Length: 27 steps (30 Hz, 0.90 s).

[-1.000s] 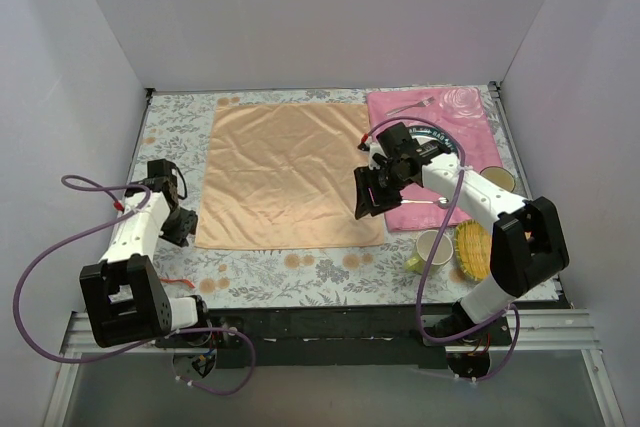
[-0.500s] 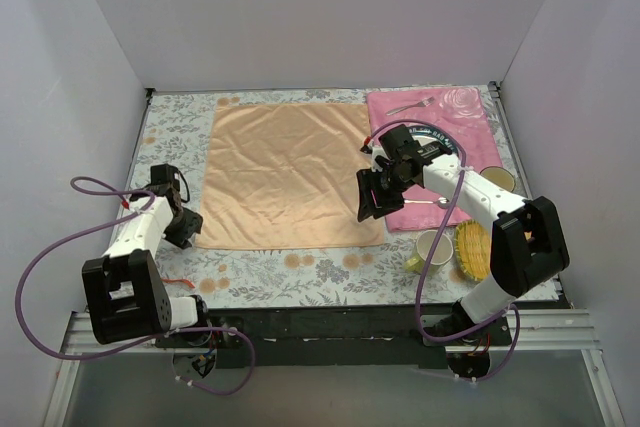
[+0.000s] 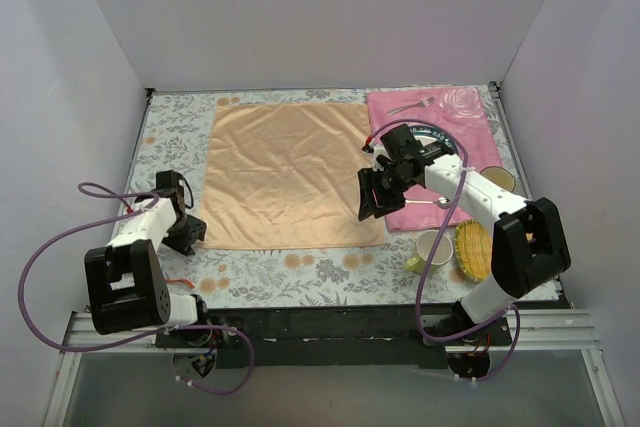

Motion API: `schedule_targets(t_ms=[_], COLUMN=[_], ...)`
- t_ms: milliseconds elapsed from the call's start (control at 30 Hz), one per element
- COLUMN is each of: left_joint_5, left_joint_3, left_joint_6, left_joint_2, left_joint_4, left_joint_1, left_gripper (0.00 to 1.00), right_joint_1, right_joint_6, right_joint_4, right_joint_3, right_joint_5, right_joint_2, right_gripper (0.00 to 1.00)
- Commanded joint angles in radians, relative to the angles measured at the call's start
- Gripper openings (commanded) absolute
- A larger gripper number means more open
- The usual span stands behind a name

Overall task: Fold the napkin, place the utensils inside, and roll it up
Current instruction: Flatten the napkin out, then fold the napkin

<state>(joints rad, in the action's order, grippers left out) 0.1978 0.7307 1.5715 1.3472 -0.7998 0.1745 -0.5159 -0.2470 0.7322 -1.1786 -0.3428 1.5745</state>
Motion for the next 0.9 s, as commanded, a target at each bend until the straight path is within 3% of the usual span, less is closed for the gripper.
schedule_targets(t_ms=[0, 200, 500, 700, 867], left_joint_5=[-0.009, 0.032, 0.094, 0.133, 0.158], left_joint_3=[-0.043, -0.037, -0.013, -0.013, 0.047], left_joint_6=[0.039, 0.05, 0.047, 0.035, 0.082], left_joint_2=[0.004, 0.052, 0.109, 0.159, 0.031], left_joint_4=[0.03, 0.027, 0.019, 0.03, -0.11], left_joint_1=[-0.004, -0.004, -0.004, -0.004, -0.003], left_gripper=[0.39, 0.39, 0.29, 0.11, 0.0], right_joint_1=[0.011, 0.017, 0.028, 0.031, 0.031], right_joint_6=[0.006, 0.011, 0.015, 0.017, 0.026], right_joint_4=[-0.013, -0.014, -0.02, -0.025, -0.013], right_joint_3=[0.013, 0.019, 0.033, 0.04, 0.037], right_joint_5=[-0.01, -0.007, -0.004, -0.005, 0.005], right_joint_2=[-0.044, -0.047, -0.051, -0.054, -0.054], right_gripper=[0.58, 0.58, 0.58, 0.58, 0.58])
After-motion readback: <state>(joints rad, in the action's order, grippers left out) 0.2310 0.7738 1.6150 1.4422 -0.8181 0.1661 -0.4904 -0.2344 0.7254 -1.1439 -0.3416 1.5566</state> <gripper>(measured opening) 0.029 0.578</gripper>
